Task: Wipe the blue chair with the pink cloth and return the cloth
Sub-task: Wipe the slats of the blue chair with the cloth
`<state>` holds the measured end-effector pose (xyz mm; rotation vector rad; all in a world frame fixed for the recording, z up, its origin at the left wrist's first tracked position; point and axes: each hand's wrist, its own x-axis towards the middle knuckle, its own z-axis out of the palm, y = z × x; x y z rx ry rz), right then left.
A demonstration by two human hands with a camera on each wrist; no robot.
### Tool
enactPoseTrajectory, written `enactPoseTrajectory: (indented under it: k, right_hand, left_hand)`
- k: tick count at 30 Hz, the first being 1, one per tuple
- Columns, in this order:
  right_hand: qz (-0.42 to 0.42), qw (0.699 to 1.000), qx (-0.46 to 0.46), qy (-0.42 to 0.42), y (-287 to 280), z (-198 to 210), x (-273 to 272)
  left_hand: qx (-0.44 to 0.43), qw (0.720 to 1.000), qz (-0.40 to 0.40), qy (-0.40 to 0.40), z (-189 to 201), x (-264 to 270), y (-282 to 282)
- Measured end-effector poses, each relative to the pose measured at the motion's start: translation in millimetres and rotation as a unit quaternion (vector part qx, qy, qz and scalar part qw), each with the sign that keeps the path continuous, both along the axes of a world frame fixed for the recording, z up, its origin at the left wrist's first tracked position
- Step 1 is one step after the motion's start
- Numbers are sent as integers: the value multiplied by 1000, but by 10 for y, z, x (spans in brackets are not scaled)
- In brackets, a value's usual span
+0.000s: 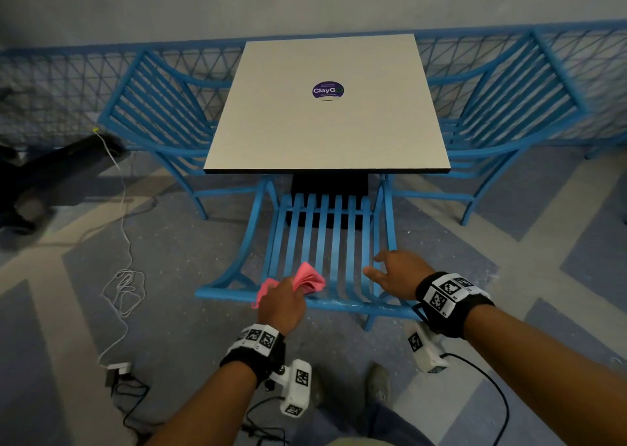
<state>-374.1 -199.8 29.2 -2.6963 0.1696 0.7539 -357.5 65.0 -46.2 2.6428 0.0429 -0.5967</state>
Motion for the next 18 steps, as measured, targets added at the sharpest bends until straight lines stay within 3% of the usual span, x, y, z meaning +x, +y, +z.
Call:
enactPoseTrajectory:
  k: [5, 11, 15, 18]
  right_hand:
    - [-23, 1000, 2, -3, -62, -51, -73]
    - [-34, 999, 19, -22, -124, -78, -165]
    - [-48, 998, 34, -35, -183, -66, -203]
    - [-60, 997, 31, -33, -304, -42, -230]
  left_hand:
    - [-40, 999, -21, 9, -29, -188, -474]
    - [-75, 995, -52, 33, 219, -431, -1028]
    - [-200, 975, -51, 86, 522, -371, -1024]
    - [-265, 961, -23, 71, 784, -201, -855]
